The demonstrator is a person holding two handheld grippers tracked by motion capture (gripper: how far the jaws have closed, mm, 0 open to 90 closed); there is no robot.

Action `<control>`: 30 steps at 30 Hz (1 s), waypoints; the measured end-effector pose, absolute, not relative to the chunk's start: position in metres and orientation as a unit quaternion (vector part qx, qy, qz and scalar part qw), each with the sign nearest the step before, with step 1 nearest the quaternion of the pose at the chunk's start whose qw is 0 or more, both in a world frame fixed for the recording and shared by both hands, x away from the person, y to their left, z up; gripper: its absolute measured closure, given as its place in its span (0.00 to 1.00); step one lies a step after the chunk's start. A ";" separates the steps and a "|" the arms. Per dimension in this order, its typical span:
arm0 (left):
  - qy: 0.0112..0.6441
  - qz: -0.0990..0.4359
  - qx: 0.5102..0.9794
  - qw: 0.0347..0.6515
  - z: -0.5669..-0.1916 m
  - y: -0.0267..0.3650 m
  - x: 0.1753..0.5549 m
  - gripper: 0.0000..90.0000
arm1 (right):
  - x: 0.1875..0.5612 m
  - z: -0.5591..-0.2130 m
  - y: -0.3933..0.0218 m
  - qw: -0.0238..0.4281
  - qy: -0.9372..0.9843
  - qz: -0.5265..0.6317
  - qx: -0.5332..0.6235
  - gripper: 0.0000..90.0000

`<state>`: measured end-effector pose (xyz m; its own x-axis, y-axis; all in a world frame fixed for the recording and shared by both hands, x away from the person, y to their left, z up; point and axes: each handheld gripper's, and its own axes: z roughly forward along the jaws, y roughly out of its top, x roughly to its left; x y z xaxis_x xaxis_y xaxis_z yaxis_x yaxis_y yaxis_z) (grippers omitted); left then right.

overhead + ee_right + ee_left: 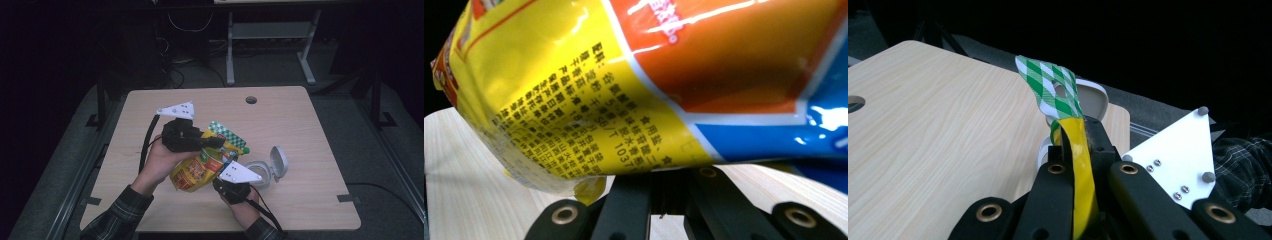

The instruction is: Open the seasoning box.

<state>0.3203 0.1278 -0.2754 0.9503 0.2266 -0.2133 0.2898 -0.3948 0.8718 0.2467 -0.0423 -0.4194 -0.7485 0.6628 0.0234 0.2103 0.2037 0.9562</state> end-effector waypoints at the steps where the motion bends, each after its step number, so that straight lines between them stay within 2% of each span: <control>1: 0.153 -0.030 0.836 0.526 -0.275 0.127 0.321 1.00 | 0.247 -0.419 -0.043 0.203 0.749 0.561 0.290 1.00; 8: 0.151 -0.035 0.838 0.523 -0.275 0.119 0.323 1.00 | 0.243 -0.421 -0.045 0.205 0.744 0.565 0.291 1.00; 15: 0.146 -0.036 0.857 0.493 -0.273 0.107 0.326 1.00 | 0.242 -0.422 -0.045 0.208 0.742 0.572 0.280 1.00; 21: 0.145 -0.035 0.863 0.483 -0.275 0.098 0.328 1.00 | 0.242 -0.425 -0.045 0.195 0.741 0.577 0.283 1.00; 30: 0.146 -0.053 0.869 0.469 -0.280 0.090 0.336 1.00 | 0.238 -0.427 -0.043 0.200 0.735 0.583 0.282 1.00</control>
<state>0.3357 0.0895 -0.2798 0.9519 0.2041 -0.2287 0.3032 -0.5171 0.8005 0.2381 -0.0434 -0.4273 -0.7604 0.6486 0.0341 0.1813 0.1616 0.9701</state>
